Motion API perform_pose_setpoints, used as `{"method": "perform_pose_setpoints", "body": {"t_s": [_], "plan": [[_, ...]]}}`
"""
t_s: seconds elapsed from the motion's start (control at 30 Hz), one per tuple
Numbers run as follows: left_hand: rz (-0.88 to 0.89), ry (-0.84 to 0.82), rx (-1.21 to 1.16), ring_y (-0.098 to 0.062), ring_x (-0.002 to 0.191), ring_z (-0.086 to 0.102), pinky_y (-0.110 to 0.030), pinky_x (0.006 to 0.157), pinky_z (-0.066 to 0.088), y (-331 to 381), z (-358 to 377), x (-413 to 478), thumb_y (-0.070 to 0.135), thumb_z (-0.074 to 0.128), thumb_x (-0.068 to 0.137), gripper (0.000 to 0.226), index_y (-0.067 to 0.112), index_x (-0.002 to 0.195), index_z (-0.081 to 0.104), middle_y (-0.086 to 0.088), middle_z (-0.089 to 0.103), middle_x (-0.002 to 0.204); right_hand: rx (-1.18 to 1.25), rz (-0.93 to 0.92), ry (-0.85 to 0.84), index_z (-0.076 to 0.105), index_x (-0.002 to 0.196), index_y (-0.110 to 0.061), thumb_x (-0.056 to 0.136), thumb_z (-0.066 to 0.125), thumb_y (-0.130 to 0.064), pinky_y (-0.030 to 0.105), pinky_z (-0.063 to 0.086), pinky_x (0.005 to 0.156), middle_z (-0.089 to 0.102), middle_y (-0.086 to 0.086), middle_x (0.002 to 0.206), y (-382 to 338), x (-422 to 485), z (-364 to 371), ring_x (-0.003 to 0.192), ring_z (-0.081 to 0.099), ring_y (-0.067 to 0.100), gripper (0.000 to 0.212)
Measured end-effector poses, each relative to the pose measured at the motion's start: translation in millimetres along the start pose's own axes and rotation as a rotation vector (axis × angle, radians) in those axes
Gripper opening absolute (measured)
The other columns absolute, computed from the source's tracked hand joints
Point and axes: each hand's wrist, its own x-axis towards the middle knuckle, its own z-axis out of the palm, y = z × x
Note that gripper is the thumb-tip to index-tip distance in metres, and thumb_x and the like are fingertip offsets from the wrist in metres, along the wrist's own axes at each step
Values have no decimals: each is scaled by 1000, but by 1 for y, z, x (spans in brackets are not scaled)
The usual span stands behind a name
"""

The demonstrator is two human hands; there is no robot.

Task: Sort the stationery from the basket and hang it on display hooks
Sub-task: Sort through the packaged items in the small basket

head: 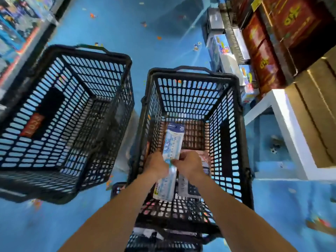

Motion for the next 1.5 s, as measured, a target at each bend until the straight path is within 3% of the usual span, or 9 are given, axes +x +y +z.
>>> {"method": "perform_pose_setpoints", "body": {"t_s": [0.13, 0.3, 0.63, 0.87, 1.0, 1.2, 1.33, 1.37, 1.5], "plan": [[-61, 11, 61, -34, 126, 61, -39, 100, 53, 0, 24, 17, 31, 67, 95, 48, 5, 134, 58, -17, 62, 137, -92, 35, 5, 78, 100, -12, 83, 78, -30, 25, 39, 58, 71, 6, 83, 8, 19, 14, 78, 65, 21, 25], [-122, 7, 109, -38, 134, 51, -41, 104, 46, 0, 38, 26, 26, 57, 103, 53, 1, 145, 36, -21, 43, 147, -210, 45, 10, 79, 102, -10, 85, 76, -34, 31, 52, 72, 75, 13, 93, 9, 31, 24, 90, 70, 29, 30], [-75, -13, 47, -31, 127, 58, -34, 101, 50, -14, 35, 23, 13, 69, 93, 52, 5, 139, 46, -13, 56, 138, -237, 8, -34, 75, 110, -11, 84, 74, -23, 32, 56, 81, 75, 12, 107, 3, 17, 18, 99, 71, 29, 28], [60, 1, -71, -31, 120, 62, -36, 99, 53, -15, 13, -15, 12, 66, 89, 49, 11, 137, 52, -10, 63, 131, -155, -127, 23, 61, 133, -12, 85, 79, -24, 25, 45, 88, 67, 6, 131, 1, -27, -8, 117, 62, 24, 53], [167, -24, -89, -28, 118, 61, -36, 102, 51, -12, -9, -46, 7, 60, 95, 38, 11, 132, 54, -5, 63, 129, -110, -181, 65, 58, 135, -16, 85, 81, -27, 24, 45, 91, 66, 0, 127, -5, -67, -23, 119, 62, 22, 56], [300, -71, -110, -25, 125, 60, -24, 104, 43, -29, -51, -109, 20, 64, 93, 50, 28, 139, 48, 0, 59, 139, -100, -215, 161, 49, 142, -16, 84, 82, -34, 40, 48, 107, 59, 0, 139, -24, -151, -34, 127, 57, 23, 69], [368, -98, -211, -28, 107, 66, -30, 76, 54, -45, -87, -165, 12, 61, 97, 30, 16, 127, 55, -15, 68, 114, -52, -366, 230, 52, 134, -24, 85, 81, -33, 34, 51, 93, 57, -7, 121, -39, -222, -29, 114, 61, 19, 57], [398, -89, -158, -25, 88, 66, -29, 68, 50, -53, -97, -176, 15, 61, 97, 19, 19, 115, 56, -11, 68, 93, -62, -402, 239, 52, 134, -25, 86, 80, -33, 28, 50, 88, 53, -9, 119, -43, -239, -25, 110, 61, 16, 57], [401, -132, -113, -28, 86, 67, -36, 77, 57, -92, -123, -207, 21, 69, 87, 11, 11, 88, 66, -9, 68, 87, -136, -475, 227, 52, 129, -25, 85, 79, -38, 15, 48, 73, 53, -6, 115, -54, -295, 0, 91, 61, 9, 53]]}}
